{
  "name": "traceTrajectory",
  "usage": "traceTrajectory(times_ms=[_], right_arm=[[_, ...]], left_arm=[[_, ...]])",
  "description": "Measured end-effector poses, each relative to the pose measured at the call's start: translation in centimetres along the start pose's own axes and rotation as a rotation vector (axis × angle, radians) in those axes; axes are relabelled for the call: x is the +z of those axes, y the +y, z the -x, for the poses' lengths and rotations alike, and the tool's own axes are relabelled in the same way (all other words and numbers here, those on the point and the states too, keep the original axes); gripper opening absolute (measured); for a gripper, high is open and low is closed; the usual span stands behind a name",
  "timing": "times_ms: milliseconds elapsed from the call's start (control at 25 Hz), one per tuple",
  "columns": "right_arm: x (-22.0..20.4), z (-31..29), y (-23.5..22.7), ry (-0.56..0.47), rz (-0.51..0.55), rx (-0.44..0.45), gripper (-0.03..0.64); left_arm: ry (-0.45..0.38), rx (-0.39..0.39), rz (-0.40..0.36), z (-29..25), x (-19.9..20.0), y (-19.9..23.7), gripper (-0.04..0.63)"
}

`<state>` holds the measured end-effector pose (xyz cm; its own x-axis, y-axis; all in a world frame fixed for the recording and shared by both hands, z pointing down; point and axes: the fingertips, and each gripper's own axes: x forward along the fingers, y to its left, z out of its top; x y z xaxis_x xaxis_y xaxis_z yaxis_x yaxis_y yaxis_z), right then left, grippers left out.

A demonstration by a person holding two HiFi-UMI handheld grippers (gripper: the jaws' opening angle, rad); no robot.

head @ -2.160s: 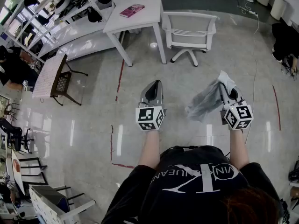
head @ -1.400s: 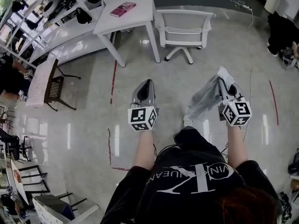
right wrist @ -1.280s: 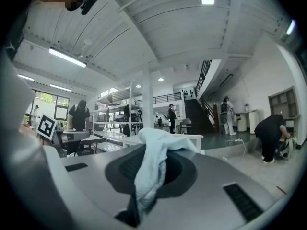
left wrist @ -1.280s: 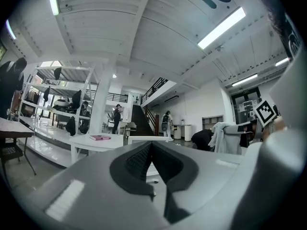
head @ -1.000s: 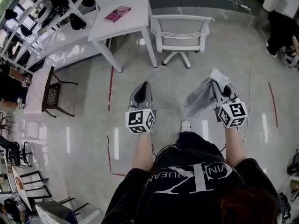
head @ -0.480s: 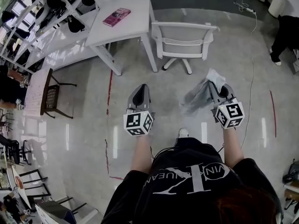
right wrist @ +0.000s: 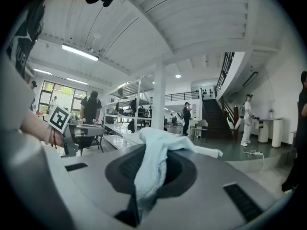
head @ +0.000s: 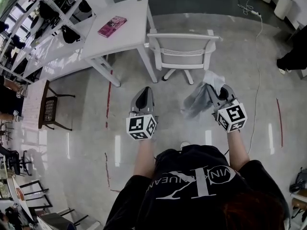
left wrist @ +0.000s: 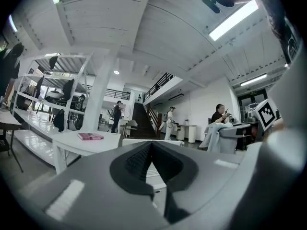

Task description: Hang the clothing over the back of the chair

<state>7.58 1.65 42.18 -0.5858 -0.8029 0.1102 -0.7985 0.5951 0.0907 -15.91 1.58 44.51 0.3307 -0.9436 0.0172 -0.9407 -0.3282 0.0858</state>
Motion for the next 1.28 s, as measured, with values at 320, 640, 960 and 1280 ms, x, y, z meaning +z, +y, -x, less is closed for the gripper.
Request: traceTrajectory(times_ms=[320, 640, 960, 1280], right_arm=[[0.6, -2.5, -2.3, 0.008, 0.03, 0.011, 0.041], [1.2, -6.0, -4.8, -0.002, 0.062, 0.031, 0.041], [2.3, -10.2, -7.6, -0.008, 0.098, 0.073, 0.041], [3.8, -15.5, -10.6, -0.02, 0.119, 0.09, 0.041]], left_arm=[[0.022, -0.012, -0.008, -3.9, -0.1, -0.7, 0.011], [-0.005, -0.035, 0.003, -9.2, 0.7, -0.3, 0.011], [-0.013, -0.078, 0.005, -15.7, 1.3, -0.5, 0.011], [0.002, -0.084, 0.005, -20.9, 1.8, 1.4, 0.011]])
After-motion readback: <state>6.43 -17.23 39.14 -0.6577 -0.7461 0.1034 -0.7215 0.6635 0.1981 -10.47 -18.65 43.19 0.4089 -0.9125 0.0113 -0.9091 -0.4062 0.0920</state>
